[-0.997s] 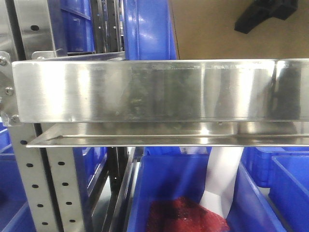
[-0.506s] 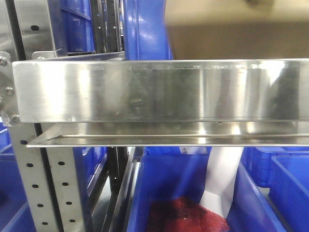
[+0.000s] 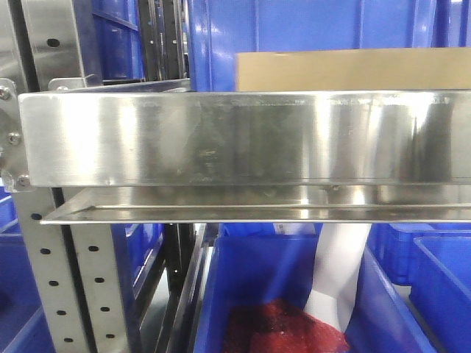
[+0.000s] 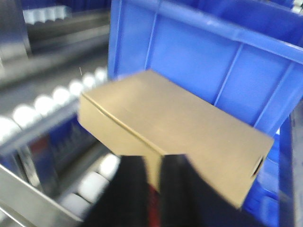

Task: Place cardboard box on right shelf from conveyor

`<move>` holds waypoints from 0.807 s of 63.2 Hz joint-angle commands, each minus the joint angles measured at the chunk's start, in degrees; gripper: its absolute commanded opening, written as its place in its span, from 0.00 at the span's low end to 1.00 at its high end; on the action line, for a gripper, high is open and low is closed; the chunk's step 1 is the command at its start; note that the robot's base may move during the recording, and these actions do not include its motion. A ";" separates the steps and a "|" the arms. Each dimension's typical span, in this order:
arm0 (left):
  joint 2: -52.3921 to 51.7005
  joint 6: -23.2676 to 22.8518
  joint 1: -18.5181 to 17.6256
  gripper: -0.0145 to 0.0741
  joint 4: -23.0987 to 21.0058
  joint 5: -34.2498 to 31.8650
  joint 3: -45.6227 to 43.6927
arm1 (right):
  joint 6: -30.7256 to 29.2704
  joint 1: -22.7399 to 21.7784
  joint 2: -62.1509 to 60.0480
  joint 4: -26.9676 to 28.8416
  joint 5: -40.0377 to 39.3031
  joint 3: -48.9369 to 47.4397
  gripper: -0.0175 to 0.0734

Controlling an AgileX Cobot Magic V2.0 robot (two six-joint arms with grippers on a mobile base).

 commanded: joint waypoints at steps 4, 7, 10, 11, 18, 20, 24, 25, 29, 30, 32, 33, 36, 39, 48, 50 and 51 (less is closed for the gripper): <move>-0.70 -0.29 -0.35 0.03 -0.27 -4.80 -0.16 | 4.22 -0.02 -5.08 -0.22 -10.42 2.37 0.26; -0.70 -0.29 -0.35 0.03 -0.27 -4.80 -0.16 | 4.55 -0.02 -6.27 -0.22 -12.31 3.58 0.26; -0.70 -0.29 -0.35 0.03 -0.27 -4.80 -0.16 | 4.55 -0.02 -7.02 -0.22 -12.72 4.03 0.26; -0.70 -0.29 -0.35 0.03 -0.27 -4.80 -0.16 | 4.55 -0.02 -7.17 -0.22 -12.72 4.03 0.26; -0.70 -0.29 -0.35 0.03 -0.27 -4.80 -0.16 | 4.55 -0.02 -7.17 -0.22 -12.48 4.03 0.26; -0.70 -0.29 -0.35 0.03 -0.27 -4.80 -0.16 | 4.55 -0.02 -7.14 -0.22 -12.40 4.03 0.26; -0.70 -0.29 -0.35 0.03 -0.27 -4.80 -0.16 | 4.55 -0.02 -7.12 -0.22 -12.17 4.03 0.26; -0.70 -0.29 -0.35 0.03 -0.27 -4.80 -0.16 | 4.55 -0.02 -7.12 -0.22 -12.17 4.03 0.26; -0.70 -0.29 -0.35 0.03 -0.27 -4.80 -0.16 | 4.55 -0.02 -7.07 -0.22 -12.17 4.03 0.26; -0.70 -0.29 -0.35 0.03 -0.27 -4.80 -0.16 | 4.55 -0.02 -7.07 -0.22 -12.11 4.03 0.26; -0.70 -0.29 -0.35 0.03 -0.27 -4.80 -0.16 | 4.55 -0.02 -7.07 -0.22 -12.11 4.03 0.26; -0.70 -0.29 -0.35 0.03 -0.27 -4.80 -0.16 | 4.55 -0.02 -7.07 -0.22 -12.11 4.03 0.26; -0.70 -0.29 -0.35 0.03 -0.27 -4.80 -0.16 | 4.55 -0.02 -7.07 -0.22 -12.11 4.03 0.26; -0.70 -0.29 -0.35 0.03 -0.27 -4.80 -0.16 | 4.55 -0.02 -7.07 -0.22 -12.11 4.03 0.26; -0.70 -0.29 -0.35 0.03 -0.27 -4.80 -0.16 | 4.55 -0.02 -7.07 -0.22 -11.81 4.13 0.26; -0.70 -0.29 -0.35 0.03 -0.27 -4.80 -0.16 | 4.55 -0.02 -7.16 -0.22 -11.25 4.13 0.26; -0.70 -0.29 -0.35 0.03 -0.27 -4.80 -0.16 | 4.55 -0.02 -7.36 -0.22 -10.98 4.19 0.26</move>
